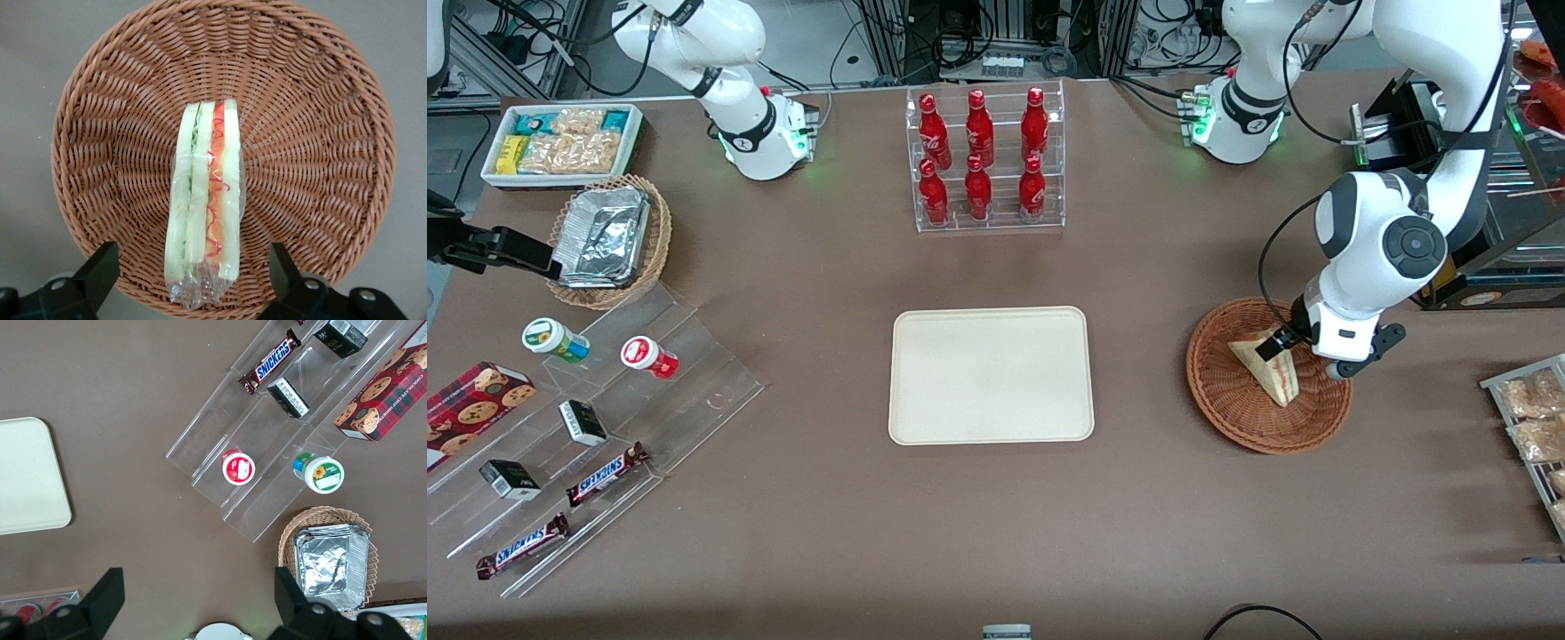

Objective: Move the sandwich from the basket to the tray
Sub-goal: 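Lower the left gripper and close it on the wrapped sandwich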

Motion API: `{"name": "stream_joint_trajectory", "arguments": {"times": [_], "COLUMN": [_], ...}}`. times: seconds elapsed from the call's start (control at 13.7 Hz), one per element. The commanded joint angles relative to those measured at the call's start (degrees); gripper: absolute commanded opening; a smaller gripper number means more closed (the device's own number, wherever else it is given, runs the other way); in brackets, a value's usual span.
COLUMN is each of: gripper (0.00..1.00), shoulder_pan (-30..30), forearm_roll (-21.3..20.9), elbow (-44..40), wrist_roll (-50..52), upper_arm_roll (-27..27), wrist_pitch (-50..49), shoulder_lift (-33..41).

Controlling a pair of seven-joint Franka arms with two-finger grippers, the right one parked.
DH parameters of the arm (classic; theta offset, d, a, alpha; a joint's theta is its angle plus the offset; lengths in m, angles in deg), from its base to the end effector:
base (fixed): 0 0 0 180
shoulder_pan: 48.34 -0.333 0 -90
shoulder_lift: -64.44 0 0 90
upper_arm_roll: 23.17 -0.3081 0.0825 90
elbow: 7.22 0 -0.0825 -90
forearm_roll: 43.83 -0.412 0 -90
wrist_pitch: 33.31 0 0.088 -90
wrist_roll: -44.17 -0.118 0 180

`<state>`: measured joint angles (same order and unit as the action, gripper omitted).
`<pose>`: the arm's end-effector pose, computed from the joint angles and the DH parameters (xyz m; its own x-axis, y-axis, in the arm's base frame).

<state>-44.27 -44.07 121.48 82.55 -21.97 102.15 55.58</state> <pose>0.5492 -0.0507 0.2552 0.8386 0.5439 -0.0289 0.5435 -0.8391 -0.0224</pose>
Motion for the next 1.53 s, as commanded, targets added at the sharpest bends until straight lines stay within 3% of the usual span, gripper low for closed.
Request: {"name": "stream_joint_trajectory", "arguments": {"times": [0.0, 0.44, 0.51, 0.58, 0.73, 0.8, 1.17, 1.46], "gripper": [0.99, 0.99, 0.93, 0.71, 0.16, 0.0, 0.0, 0.0], "shoulder_pan": [0.07, 0.15, 0.15, 0.15, 0.15, 0.15, 1.03, 4.0], "forearm_roll": [-0.28, -0.37, -0.37, -0.37, -0.37, -0.37, -0.46, -3.87], "elbow": [0.67, 0.5, 0.41, 0.32, -0.03, -0.03, -2.57, -12.39], "wrist_roll": [1.0, 1.0, 1.18, 1.7, 2.41, 2.32, 2.06, 1.97], "upper_arm_roll": [0.03, -0.05, -0.05, -0.05, 0.03, 0.03, 0.39, 0.74], "wrist_pitch": [1.92, 3.5, 3.94, 3.94, 3.94, 3.94, 0.44, -17.2], "shoulder_lift": [-1.42, -4.67, -4.93, -5.02, -5.29, -5.29, -2.66, 0.42]}}
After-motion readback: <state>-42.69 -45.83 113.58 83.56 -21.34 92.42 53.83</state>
